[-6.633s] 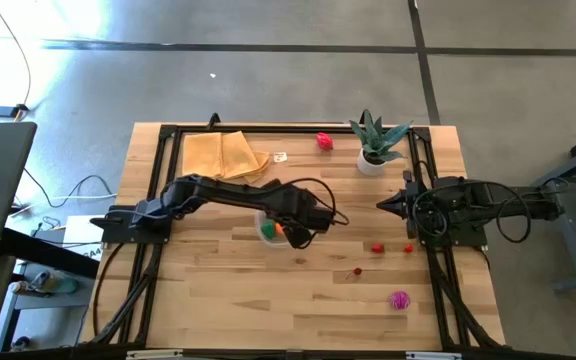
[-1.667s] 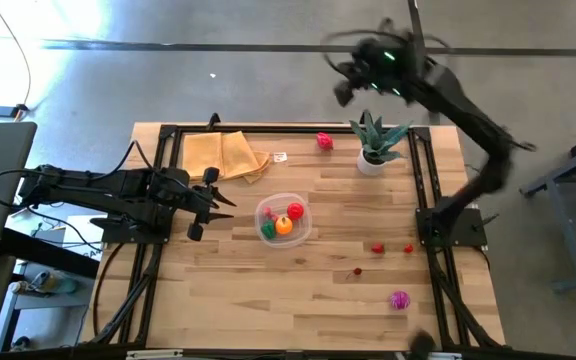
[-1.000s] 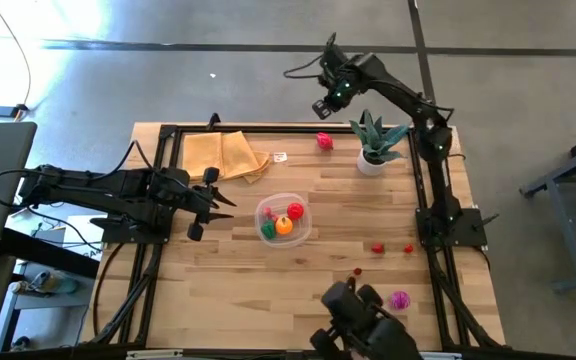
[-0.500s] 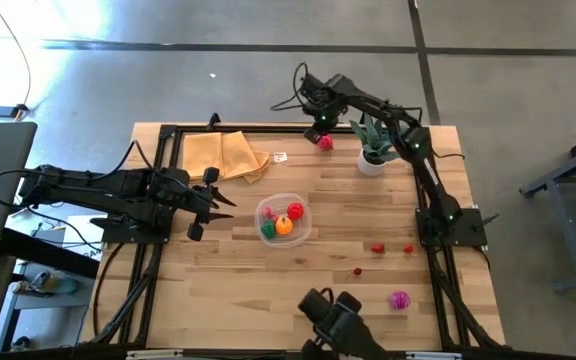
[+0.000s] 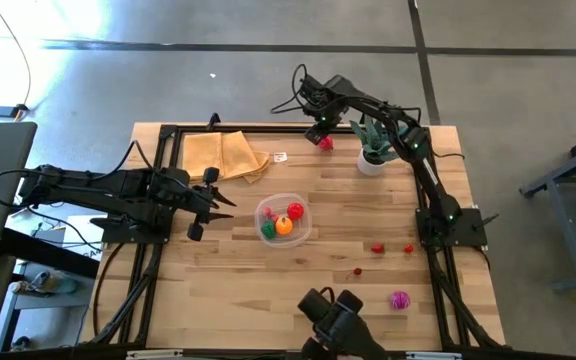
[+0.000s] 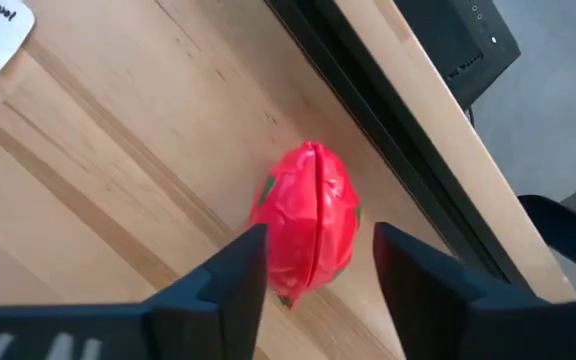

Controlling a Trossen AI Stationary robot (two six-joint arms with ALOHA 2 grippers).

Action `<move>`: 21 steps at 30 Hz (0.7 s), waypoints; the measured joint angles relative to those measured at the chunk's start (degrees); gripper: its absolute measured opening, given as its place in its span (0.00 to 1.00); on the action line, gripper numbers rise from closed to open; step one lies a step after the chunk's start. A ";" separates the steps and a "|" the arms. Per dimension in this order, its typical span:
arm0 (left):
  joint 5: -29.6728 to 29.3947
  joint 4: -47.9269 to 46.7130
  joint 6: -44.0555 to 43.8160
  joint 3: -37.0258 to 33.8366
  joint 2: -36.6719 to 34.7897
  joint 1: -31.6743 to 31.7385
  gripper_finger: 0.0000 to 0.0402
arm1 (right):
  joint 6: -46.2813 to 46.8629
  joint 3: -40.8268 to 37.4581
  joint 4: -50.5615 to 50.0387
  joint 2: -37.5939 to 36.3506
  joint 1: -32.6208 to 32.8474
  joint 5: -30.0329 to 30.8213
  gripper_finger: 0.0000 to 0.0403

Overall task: Pick and placing Produce into tupperware
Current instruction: Put the pink dragonfruit into the transparent bin

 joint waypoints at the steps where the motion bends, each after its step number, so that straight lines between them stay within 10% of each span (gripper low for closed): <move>1: 0.00 0.00 0.00 0.00 -0.02 0.00 0.30 | 0.30 0.00 -0.01 0.00 0.00 -0.01 0.45; 21: 0.01 0.00 0.01 0.00 -0.01 0.01 0.30 | 3.36 -0.09 -0.07 0.63 -0.09 -1.28 0.63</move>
